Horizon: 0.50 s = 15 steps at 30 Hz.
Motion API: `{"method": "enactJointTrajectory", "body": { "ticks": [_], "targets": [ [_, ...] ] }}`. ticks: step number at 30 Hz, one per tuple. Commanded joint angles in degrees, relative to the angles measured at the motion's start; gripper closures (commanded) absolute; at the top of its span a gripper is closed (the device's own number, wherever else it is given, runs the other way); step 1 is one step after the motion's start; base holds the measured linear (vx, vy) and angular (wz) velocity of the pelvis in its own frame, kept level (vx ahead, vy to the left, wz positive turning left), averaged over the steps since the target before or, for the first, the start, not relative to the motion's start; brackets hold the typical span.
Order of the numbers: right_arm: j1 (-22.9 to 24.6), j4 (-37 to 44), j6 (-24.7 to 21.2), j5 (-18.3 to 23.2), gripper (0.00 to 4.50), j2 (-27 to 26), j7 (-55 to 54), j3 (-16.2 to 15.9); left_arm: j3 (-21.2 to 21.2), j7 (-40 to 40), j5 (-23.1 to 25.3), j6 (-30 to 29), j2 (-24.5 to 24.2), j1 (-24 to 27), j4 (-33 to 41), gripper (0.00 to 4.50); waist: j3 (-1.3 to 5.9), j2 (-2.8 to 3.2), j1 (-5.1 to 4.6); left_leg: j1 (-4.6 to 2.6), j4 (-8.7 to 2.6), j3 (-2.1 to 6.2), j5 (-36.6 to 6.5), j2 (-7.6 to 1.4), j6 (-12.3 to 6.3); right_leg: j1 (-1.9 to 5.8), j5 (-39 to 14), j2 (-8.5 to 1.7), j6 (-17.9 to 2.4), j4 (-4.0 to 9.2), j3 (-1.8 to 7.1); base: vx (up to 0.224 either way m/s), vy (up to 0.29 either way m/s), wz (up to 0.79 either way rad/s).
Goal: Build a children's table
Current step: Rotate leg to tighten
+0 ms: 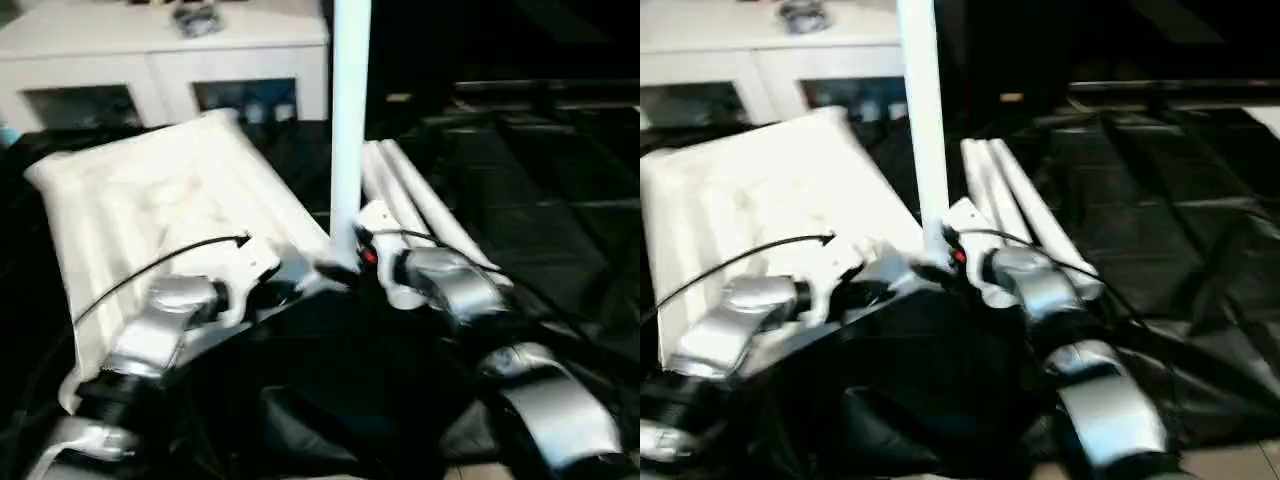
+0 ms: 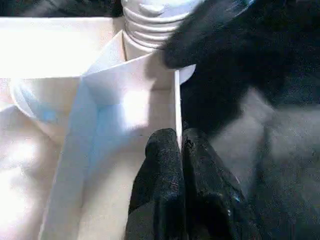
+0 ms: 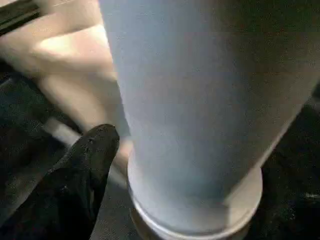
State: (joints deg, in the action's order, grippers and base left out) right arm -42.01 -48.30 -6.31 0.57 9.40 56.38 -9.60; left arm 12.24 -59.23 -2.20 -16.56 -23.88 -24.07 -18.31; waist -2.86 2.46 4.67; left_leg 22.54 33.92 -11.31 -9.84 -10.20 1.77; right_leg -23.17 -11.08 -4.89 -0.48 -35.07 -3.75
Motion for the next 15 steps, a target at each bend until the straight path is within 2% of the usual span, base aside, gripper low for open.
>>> {"method": "enactJointTrajectory", "body": {
  "ticks": [1,3,6,11,12,15],
  "targets": [
    [0.46,2.83,-0.82,1.0,0.6,0.56,5.58,-2.27,2.17,-3.96,-1.64,2.13,0.18,-0.51,1.89,4.5,4.25,-0.06,0.15,-1.44,-3.35,1.24,-7.69,-3.27,-5.29,2.65,0.21,-3.51,-15.93,2.7,2.38,0.0,0.0,0.0],
    [0.65,2.97,1.77,-0.09,0.6,2.0,6.32,-2.65,1.58,-5.66,-2.68,2.52,-0.66,-0.78,1.64,4.5,4.0,0.09,0.5,-1.66,-3.58,1.18,-10.4,-3.37,-4.14,2.4,-3.97,-3.63,-15.78,3.11,2.42,0.0,0.0,0.0],
    [0.4,2.69,2.06,-0.33,0.6,2.91,8.06,-2.96,1.6,-9.34,-3.72,2.72,-2.16,-0.84,1.53,4.5,3.79,0.09,0.38,-1.72,-3.95,1.28,-13.39,-3.39,-2.02,2.38,-7.99,-3.68,-15.27,3.36,2.52,0.0,0.0,0.0],
    [1.57,5.79,0.02,0.27,0.6,3.67,11.47,-4.14,1.82,-11.83,-3.93,3.57,-3.4,-1.58,0.28,4.5,3.75,0.13,0.52,-1.87,-4.05,1.26,-14.47,-3.37,-1.39,2.25,-8.63,-3.62,-14.69,3.48,2.62,0.0,0.0,0.0],
    [1.74,6.14,-0.18,0.34,0.85,3.69,11.79,-4.24,1.84,-11.97,-3.96,3.6,-3.45,-1.68,0.16,4.5,3.84,0.09,0.55,-1.83,-4.02,1.3,-14.03,-3.35,-1.33,2.34,-8.17,-3.66,-14.71,3.36,2.6,0.0,0.0,0.0],
    [2.2,6.84,-0.91,0.63,0.96,3.56,12.04,-4.43,1.96,-12.49,-3.97,3.42,-3.66,-1.65,0.27,4.5,3.82,0.15,0.55,-1.72,-4.06,1.35,-13.84,-3.35,-1.22,2.4,-7.95,-3.72,-14.79,3.32,2.59,0.0,0.0,0.0]
  ]
}}
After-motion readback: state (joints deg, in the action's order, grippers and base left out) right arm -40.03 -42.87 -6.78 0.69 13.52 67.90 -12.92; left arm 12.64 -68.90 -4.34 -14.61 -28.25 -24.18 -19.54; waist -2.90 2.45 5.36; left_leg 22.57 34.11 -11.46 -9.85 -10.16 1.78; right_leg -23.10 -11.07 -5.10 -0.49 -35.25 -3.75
